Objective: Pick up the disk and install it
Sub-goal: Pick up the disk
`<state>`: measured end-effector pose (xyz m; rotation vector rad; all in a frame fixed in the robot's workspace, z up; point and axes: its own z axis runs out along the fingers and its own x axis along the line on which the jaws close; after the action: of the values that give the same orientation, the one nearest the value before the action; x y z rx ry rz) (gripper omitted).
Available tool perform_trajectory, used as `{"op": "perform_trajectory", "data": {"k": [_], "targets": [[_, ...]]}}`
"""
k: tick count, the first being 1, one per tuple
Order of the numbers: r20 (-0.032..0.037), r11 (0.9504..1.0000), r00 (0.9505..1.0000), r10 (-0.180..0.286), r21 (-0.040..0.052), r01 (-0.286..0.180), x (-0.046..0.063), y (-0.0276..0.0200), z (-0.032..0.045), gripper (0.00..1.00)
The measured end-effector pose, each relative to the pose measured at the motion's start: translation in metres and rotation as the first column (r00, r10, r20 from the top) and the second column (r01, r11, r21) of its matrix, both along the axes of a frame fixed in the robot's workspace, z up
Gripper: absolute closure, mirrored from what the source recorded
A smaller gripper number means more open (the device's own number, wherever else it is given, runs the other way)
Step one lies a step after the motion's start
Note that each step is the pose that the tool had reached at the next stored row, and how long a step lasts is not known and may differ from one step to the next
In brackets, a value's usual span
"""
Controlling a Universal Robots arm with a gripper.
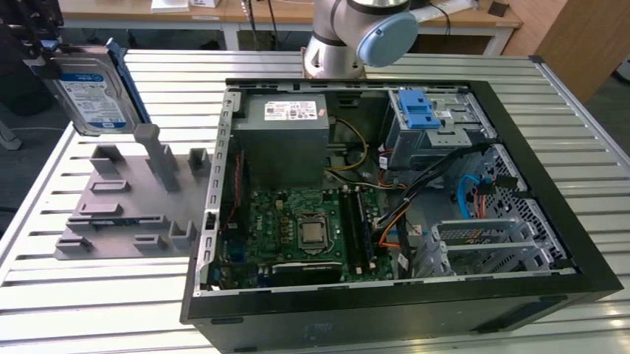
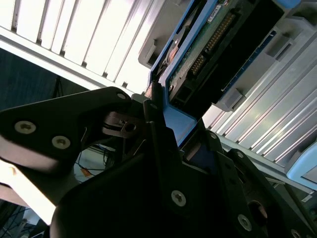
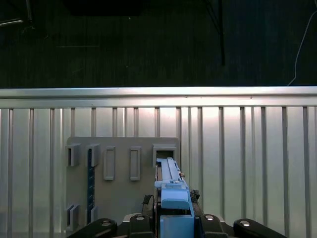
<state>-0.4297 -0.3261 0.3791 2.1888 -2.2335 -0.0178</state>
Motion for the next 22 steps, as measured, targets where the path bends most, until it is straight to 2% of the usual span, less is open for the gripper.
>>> {"op": "perform_trajectory", "data": {"k": [9, 22], "targets": [[0.001, 1.0, 1.0, 0.0, 0.0002, 0.0, 0.0, 0.0, 0.0026, 0.64], [0.0026, 1.0, 1.0, 0.0, 0.0002, 0.0, 0.0, 0.0, 0.0165, 0.64]]}}
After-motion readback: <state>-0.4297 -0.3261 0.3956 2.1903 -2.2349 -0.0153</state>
